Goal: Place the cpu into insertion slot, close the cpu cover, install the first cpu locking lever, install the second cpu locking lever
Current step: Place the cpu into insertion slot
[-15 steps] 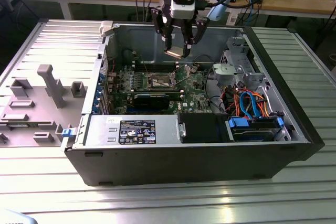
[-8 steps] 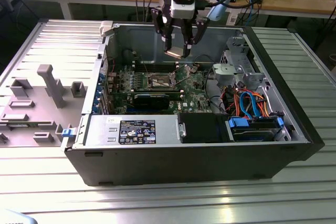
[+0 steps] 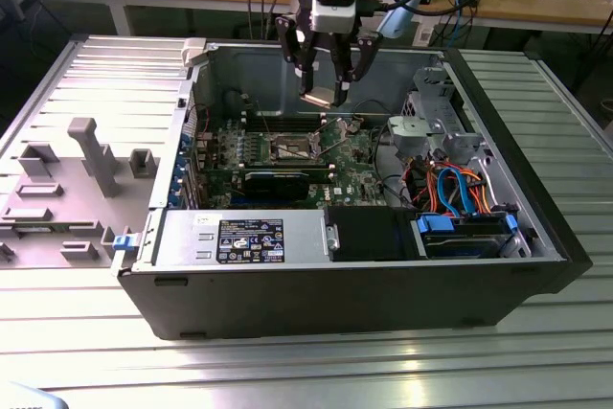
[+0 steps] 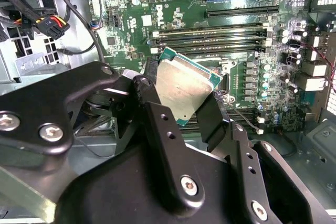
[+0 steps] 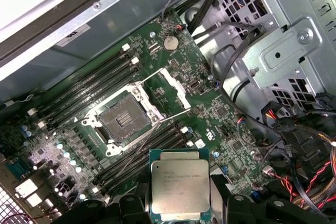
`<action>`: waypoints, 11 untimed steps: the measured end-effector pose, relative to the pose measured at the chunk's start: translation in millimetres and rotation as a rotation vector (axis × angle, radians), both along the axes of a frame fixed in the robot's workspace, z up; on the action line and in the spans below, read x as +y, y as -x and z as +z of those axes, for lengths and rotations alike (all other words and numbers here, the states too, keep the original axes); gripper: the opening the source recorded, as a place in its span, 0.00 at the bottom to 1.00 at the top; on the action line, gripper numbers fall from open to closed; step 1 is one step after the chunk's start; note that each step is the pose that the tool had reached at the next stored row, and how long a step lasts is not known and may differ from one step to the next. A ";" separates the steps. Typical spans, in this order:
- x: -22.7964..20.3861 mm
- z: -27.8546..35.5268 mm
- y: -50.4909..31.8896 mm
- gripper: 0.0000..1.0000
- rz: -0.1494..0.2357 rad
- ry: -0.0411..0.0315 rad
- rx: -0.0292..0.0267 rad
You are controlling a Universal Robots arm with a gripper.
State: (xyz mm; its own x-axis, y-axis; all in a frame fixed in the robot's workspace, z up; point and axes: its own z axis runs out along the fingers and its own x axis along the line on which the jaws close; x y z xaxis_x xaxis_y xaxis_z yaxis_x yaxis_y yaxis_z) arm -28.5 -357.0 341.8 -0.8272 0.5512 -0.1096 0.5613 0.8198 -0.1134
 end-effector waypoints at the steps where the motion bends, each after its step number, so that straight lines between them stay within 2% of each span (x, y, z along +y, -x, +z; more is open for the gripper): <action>1: 0.0 0.0 0.0 0.55 0.000 0.0009 0.0000; 11: 0.0 0.0 0.0 0.55 -0.001 0.0066 0.0000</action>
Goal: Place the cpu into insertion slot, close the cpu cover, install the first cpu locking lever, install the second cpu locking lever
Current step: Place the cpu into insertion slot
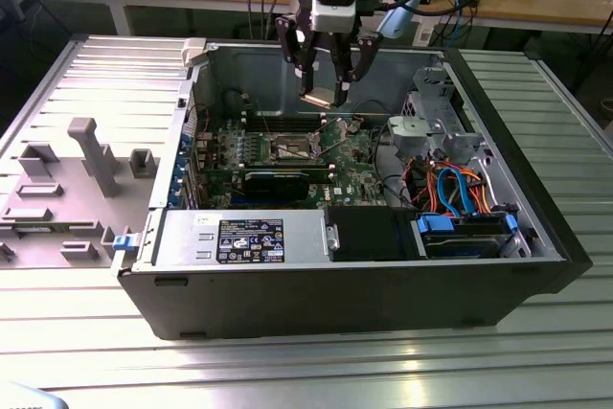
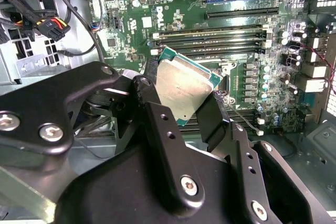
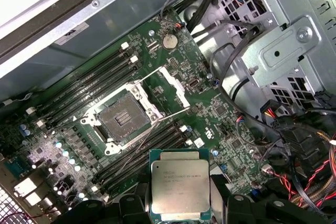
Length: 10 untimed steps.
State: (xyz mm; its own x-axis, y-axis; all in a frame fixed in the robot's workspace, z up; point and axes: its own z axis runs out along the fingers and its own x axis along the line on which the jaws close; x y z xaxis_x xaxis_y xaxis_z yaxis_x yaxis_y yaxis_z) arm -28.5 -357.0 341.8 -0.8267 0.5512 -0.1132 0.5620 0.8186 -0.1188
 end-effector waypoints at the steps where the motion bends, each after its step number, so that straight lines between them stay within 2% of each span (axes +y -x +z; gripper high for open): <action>1: 0.0 0.0 0.0 0.55 0.000 0.0009 -0.0001; 10: 0.0 0.0 0.0 0.55 -0.001 0.0071 0.0000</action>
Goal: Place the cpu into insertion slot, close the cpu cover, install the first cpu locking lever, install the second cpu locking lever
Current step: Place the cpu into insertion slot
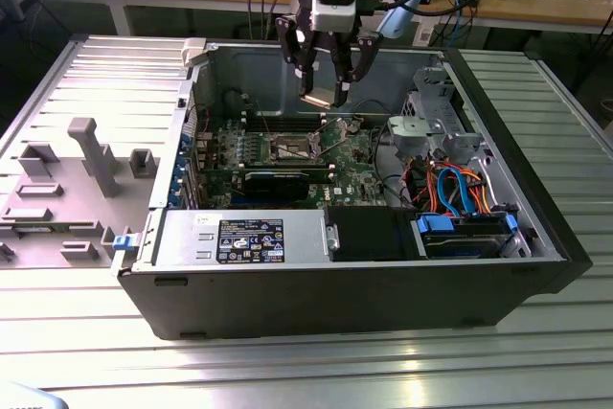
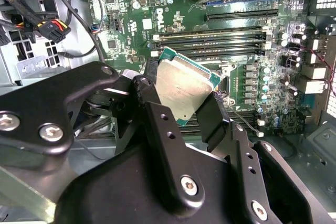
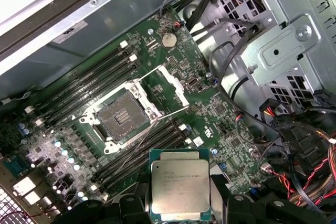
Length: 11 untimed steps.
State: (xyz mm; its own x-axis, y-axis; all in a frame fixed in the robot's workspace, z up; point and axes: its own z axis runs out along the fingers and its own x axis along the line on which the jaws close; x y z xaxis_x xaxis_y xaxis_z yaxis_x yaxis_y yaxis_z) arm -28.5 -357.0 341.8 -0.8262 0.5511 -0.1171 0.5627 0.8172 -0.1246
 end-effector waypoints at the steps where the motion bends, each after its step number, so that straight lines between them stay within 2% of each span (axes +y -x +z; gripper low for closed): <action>1: 0.0 0.0 0.0 0.55 0.000 0.0010 0.0000; 7: 0.0 -0.1 0.0 0.55 -0.003 0.0089 0.0000; 11: 0.0 -0.1 0.0 0.55 -0.004 0.0092 0.0001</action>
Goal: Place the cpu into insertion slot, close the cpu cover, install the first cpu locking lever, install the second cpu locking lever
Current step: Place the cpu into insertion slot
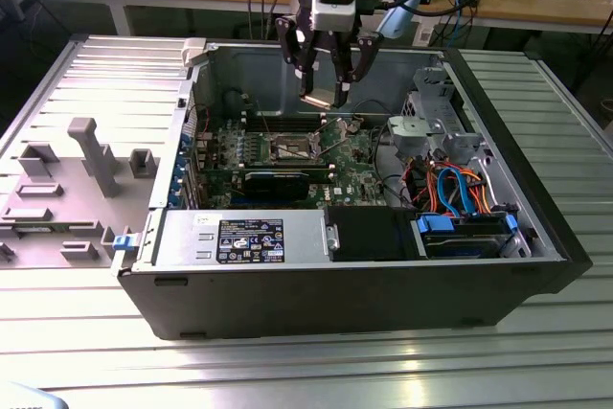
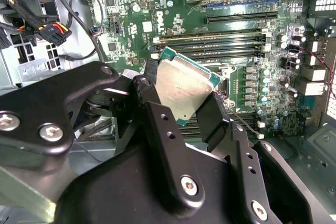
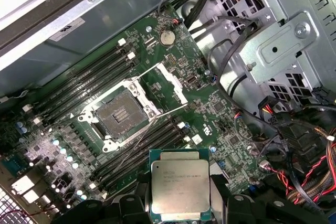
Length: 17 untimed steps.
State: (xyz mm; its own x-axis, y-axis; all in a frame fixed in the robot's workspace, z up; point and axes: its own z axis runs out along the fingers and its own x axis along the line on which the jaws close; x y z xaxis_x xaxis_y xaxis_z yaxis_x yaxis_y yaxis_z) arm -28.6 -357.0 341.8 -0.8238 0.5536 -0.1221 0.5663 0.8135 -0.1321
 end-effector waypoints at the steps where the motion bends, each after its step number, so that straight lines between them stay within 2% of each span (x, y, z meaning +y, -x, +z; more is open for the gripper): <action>1: 0.0 0.0 0.1 0.55 -0.001 -0.0061 -0.0002; 2: 0.0 0.0 0.1 0.55 -0.001 -0.0136 0.0000; 4: 0.0 -0.1 0.3 0.55 -0.002 -0.0339 -0.0001; 7: 0.0 0.0 0.5 0.55 -0.004 -0.0703 0.0000; 9: 0.0 -0.1 0.6 0.55 -0.006 -0.0987 -0.0001; 10: 0.0 -0.1 0.7 0.55 -0.007 -0.1242 -0.0002; 11: 0.0 0.0 0.8 0.55 -0.008 -0.1386 -0.0001; 12: 0.0 -0.1 0.8 0.55 -0.009 -0.1382 -0.0001; 14: 0.0 -0.2 0.8 0.55 -0.010 -0.1331 -0.0002; 17: 0.0 -0.2 0.8 0.55 -0.012 -0.1306 -0.0003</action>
